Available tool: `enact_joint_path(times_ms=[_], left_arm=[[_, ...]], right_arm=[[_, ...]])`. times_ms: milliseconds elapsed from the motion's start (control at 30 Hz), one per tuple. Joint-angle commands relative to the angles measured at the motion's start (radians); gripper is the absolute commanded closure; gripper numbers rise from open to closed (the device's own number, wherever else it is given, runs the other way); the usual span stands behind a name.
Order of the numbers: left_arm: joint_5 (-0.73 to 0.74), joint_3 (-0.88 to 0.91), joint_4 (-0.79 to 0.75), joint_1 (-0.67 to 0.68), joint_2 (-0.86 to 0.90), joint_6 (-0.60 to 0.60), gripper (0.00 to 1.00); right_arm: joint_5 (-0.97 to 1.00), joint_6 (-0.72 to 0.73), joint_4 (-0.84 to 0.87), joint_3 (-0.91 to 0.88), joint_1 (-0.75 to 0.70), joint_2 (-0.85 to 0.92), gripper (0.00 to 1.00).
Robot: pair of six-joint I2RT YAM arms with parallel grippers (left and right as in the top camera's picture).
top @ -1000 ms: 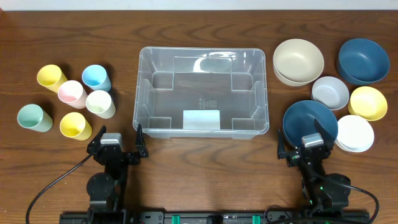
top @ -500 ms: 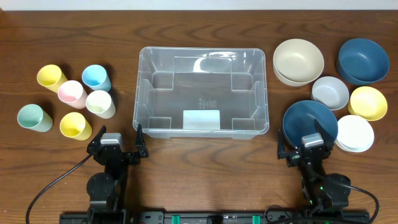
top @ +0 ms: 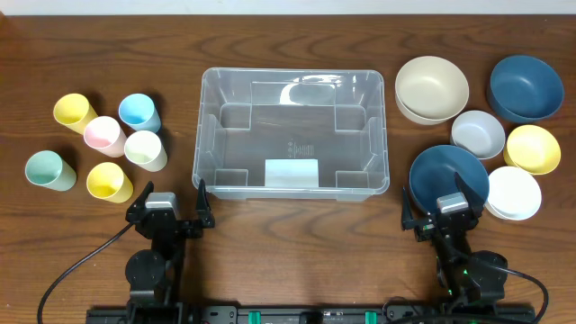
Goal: Pack container
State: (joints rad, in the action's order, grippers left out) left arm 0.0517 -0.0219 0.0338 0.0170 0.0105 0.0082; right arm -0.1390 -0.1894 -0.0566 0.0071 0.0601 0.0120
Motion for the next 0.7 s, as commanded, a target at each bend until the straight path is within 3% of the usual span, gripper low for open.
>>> enact_joint_path(times_ms=[0,400,567,667], left_arm=[[-0.011,0.018,0.035,0.003,-0.006,0.014,0.02],[-0.011,0.018,0.035,0.003,-0.006,0.014,0.02],[-0.011,0.018,0.035,0.003,-0.006,0.014,0.02],[-0.011,0.018,0.035,0.003,-0.006,0.014,0.02]], right_arm=[[0.001,-0.010,-0.003,-0.002,-0.009,-0.006,0.01],[-0.254,0.106,0.040,0.080,-0.008,-0.006,0.01],[-0.156,0.088,-0.090,0.324,-0.011,0.054,0.01],[-0.137,0.023,-0.244,0.560,-0.022,0.216,0.01]])
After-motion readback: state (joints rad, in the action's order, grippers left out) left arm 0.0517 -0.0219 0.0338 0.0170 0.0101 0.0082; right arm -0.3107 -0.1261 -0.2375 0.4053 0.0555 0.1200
